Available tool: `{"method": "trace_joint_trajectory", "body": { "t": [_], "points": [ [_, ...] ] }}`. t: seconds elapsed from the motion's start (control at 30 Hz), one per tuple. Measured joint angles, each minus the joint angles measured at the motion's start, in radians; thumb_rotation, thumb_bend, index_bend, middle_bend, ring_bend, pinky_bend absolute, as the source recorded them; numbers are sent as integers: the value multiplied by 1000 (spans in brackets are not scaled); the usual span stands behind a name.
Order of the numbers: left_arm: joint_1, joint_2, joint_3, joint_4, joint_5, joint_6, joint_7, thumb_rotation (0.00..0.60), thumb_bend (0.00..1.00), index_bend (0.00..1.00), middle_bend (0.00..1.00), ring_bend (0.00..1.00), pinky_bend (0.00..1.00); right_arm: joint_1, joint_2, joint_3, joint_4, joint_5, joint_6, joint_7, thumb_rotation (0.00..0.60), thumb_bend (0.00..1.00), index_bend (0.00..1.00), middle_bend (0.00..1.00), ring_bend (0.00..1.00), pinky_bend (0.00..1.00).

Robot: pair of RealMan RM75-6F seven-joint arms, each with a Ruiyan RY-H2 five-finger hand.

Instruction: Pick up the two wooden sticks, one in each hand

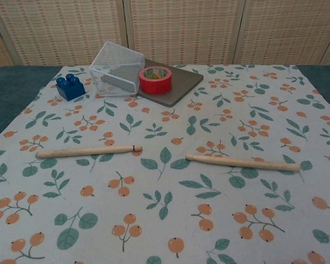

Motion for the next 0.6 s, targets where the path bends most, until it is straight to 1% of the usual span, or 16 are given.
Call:
{"method": "trace_joint_trajectory", "body": {
  "t": [0.17,0.33,0.47,0.6],
  "points": [
    [-14,-16,-1,-4,-4,-40,28,600,448,0,42,41,197,8,-7,7,0,8,-13,-5,600,264,0,0,0,0],
    [-66,-58,-12,2,-1,-123,38,600,448,0,54,40,195,23,-36,26,9,17,-27,-31,600,264,0,0,0,0],
    [-138,-127,-47,12,-15,-221,47,600,448,0,87,41,190,47,-49,44,-6,43,-70,-80,600,264,0,0,0,0],
    [-219,-230,-102,38,-50,-320,103,600,447,32,138,61,189,78,-67,70,-36,76,-112,-143,600,264,0,0,0,0]
  ]
}}
